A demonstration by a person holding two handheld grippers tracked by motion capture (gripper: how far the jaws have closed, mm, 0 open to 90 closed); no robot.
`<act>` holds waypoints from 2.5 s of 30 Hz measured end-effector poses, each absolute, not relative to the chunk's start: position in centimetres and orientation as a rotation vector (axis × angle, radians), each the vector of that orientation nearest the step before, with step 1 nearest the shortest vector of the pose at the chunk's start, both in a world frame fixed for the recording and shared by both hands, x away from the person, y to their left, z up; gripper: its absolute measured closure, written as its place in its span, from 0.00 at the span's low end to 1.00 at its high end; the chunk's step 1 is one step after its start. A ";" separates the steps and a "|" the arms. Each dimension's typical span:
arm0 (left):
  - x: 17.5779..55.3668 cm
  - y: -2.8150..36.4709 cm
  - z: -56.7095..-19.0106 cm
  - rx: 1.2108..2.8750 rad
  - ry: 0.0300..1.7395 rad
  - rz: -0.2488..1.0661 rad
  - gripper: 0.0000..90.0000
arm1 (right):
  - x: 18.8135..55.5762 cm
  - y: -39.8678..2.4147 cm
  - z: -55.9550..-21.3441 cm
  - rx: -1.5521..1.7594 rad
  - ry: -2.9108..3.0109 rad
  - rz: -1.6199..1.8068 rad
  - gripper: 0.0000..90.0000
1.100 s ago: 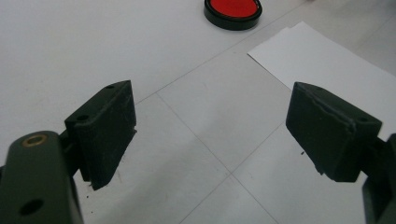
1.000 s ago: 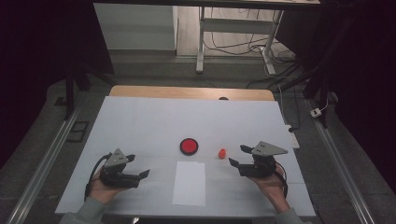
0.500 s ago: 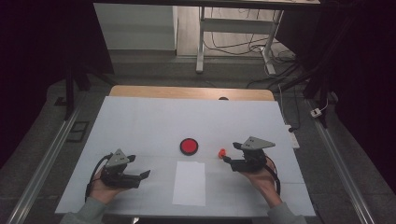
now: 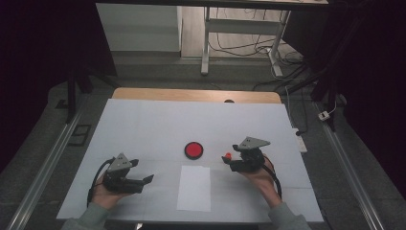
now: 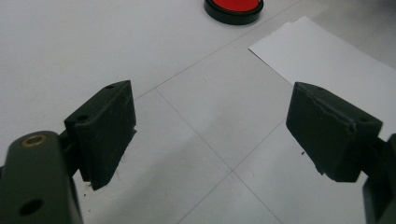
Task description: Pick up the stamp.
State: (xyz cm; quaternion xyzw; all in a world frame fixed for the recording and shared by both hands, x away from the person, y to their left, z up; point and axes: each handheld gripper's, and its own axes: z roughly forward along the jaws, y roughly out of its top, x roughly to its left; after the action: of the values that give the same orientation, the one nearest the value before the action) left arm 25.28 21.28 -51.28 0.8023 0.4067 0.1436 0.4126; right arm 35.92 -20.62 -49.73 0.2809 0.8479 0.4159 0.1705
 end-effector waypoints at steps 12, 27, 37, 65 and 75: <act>25.3 21.3 -51.3 2.019 1.027 0.359 0.18 | 36.7 -20.3 -51.0 0.814 2.432 1.118 0.53; 25.4 21.4 -51.4 2.016 1.029 0.356 0.18 | 36.8 -20.2 -51.6 0.802 2.433 1.114 0.71; 25.4 21.6 -51.4 2.015 1.032 0.357 0.18 | 36.8 -20.1 -51.7 0.791 2.424 1.104 0.79; 25.4 21.7 -51.4 2.010 1.042 0.362 0.18 | 36.1 -21.1 -49.9 0.802 2.350 1.244 0.80; 25.4 21.9 -51.3 1.997 1.042 0.353 0.18 | 35.8 -21.4 -49.1 0.803 2.325 1.330 0.80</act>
State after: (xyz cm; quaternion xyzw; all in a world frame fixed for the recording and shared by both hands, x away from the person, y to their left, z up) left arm 25.42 21.87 -51.30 0.7959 0.4152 0.1408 0.4174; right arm 35.78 -21.40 -49.12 0.2830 0.8192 0.4684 0.1717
